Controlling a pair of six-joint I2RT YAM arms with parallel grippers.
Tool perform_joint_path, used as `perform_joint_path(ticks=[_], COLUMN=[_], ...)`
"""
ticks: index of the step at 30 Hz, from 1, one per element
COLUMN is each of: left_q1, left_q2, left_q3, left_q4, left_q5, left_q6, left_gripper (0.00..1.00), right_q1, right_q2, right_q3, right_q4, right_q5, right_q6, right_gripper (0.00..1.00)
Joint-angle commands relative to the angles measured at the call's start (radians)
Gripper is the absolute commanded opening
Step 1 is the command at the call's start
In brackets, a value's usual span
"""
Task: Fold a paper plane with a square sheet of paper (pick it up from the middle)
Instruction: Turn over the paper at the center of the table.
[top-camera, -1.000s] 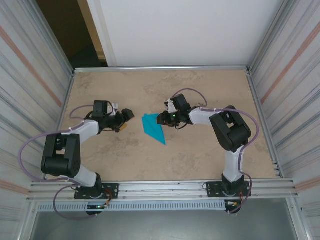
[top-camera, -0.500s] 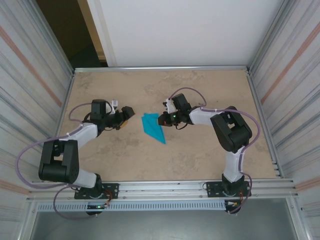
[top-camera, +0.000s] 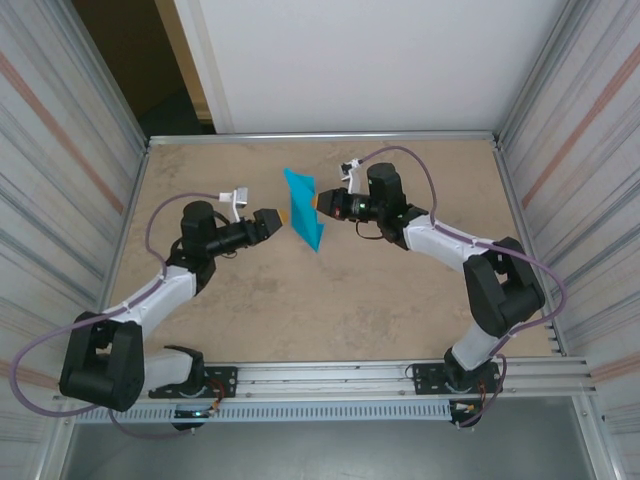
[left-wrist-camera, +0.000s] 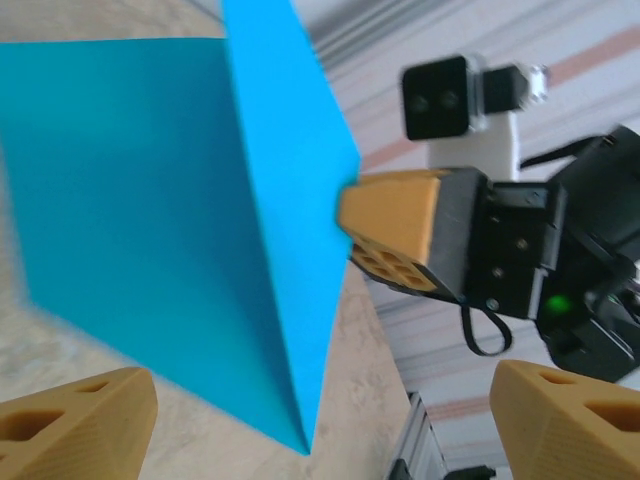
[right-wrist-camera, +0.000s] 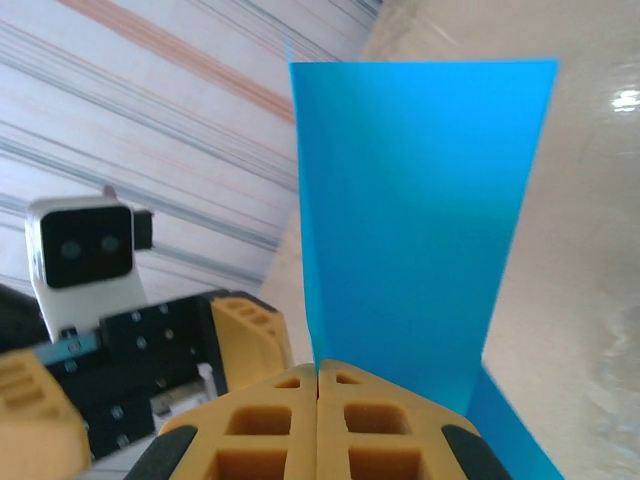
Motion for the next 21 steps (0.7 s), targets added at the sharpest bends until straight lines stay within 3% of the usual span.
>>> perform_joint_path(ticks=[1,14,21], left_q1=[-0.04,-0.082,-0.09], left_q2=[-0.006,0.109,0.116], left_q3=[0.025,0.077,0.089], left_q4=[0.08,0.18,0.253], left_q5=[0.016,0.07,0.126], left_q6=[0.001,-0.038,-0.035], left_gripper=[0.85,0.52,0.42], right_q1=[0.001,0.003,0.003], right_q2=[-0.026,-0.028,-0.023], right_q3=[-0.023,-0.04,-0.041], right_q4=[0.146,0.278,0.289], right_q5=[-0.046,-0.111,-0.12], right_q6=[0.151,0.277,0.292], right_gripper=[0.04,0.05,0.06])
